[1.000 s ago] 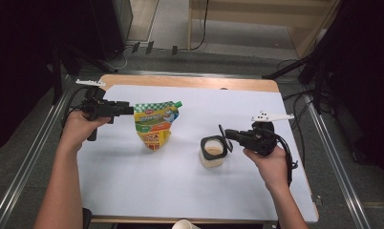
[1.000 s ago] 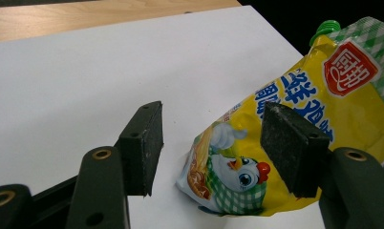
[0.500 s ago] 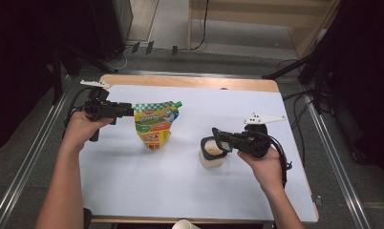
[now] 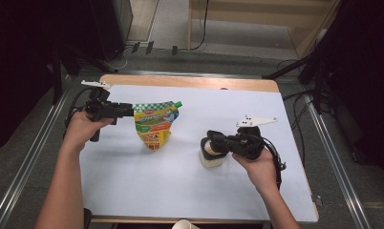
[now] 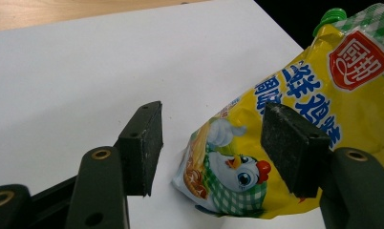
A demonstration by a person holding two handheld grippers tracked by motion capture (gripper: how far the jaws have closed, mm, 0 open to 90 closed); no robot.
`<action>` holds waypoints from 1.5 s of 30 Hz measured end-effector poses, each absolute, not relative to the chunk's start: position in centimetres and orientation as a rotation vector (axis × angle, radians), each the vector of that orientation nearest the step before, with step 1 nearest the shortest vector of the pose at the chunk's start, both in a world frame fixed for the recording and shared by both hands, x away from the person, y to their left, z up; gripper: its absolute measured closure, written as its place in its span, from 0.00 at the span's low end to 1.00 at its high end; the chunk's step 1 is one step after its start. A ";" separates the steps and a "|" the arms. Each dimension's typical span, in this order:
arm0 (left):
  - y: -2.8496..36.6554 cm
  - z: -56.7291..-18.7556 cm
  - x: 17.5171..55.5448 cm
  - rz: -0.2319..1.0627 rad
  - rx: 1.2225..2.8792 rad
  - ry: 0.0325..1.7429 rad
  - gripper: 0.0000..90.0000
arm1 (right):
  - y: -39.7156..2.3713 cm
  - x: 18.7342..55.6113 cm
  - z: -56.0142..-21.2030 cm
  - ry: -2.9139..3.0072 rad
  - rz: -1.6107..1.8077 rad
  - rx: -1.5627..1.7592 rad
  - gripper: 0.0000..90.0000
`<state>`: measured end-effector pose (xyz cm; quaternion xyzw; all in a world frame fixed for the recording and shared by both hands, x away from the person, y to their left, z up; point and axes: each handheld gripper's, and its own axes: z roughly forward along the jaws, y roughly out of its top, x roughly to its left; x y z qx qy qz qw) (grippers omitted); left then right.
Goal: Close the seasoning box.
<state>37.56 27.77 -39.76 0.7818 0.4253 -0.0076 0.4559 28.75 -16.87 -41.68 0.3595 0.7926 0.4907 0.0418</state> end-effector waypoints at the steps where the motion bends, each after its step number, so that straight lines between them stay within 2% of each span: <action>1: 27.8 -39.8 37.6 -0.019 1.928 1.049 0.45 | -16.8 28.7 -41.7 2.428 1.501 1.100 1.00; 28: 27.4 -40.0 37.6 -0.035 1.927 1.043 0.45 | -14.4 28.6 -44.0 2.517 1.387 1.030 1.00; 41: 27.5 -40.0 37.6 -0.030 1.925 1.051 0.45 | -15.1 28.8 -43.9 2.499 1.417 1.016 0.78; 45: 27.5 -40.0 37.6 -0.029 1.921 1.051 0.45 | -15.1 28.8 -43.9 2.496 1.414 1.005 0.65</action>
